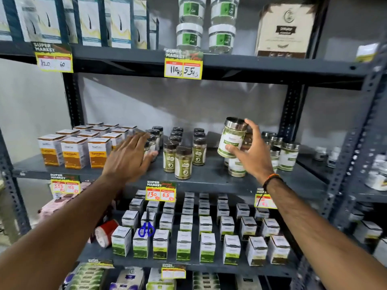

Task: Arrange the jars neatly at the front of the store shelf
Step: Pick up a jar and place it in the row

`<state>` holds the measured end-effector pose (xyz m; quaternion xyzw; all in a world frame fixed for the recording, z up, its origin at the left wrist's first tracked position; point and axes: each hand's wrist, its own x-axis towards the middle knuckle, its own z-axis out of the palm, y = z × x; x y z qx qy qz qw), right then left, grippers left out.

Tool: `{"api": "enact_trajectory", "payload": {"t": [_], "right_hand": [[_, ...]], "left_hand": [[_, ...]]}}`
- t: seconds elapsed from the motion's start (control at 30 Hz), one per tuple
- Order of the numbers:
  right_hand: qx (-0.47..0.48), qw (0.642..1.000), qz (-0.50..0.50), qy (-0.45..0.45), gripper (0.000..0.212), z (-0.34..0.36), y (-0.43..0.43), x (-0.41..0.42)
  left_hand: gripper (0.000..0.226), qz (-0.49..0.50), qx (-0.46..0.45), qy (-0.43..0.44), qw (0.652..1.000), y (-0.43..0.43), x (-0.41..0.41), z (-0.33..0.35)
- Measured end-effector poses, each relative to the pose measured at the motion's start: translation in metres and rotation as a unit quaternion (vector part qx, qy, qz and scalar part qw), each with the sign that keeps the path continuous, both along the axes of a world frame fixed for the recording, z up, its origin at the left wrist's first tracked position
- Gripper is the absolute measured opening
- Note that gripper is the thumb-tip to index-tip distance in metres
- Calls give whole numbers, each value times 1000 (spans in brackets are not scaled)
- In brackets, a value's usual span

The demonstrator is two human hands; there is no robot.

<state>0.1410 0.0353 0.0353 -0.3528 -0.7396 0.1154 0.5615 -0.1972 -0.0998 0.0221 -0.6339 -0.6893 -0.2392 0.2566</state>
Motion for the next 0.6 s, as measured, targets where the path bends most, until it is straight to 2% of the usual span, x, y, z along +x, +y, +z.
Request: {"api": "enact_trajectory", "payload": {"t": [0.1, 0.3, 0.43, 0.6], "right_hand": [[13, 1000, -22, -6, 92, 17, -7, 42], [-6, 998, -60, 17, 92, 28, 4, 123], [-39, 996, -79, -2, 94, 13, 21, 160], [-66, 991, -109, -29, 95, -20, 44, 186]], "left_hand": [[72, -38, 18, 49, 998, 15, 49, 22], [73, -97, 10, 75, 992, 50, 139, 26], [88, -117, -53, 62, 990, 81, 174, 2], [88, -86, -122, 42, 988, 103, 192, -38]]}}
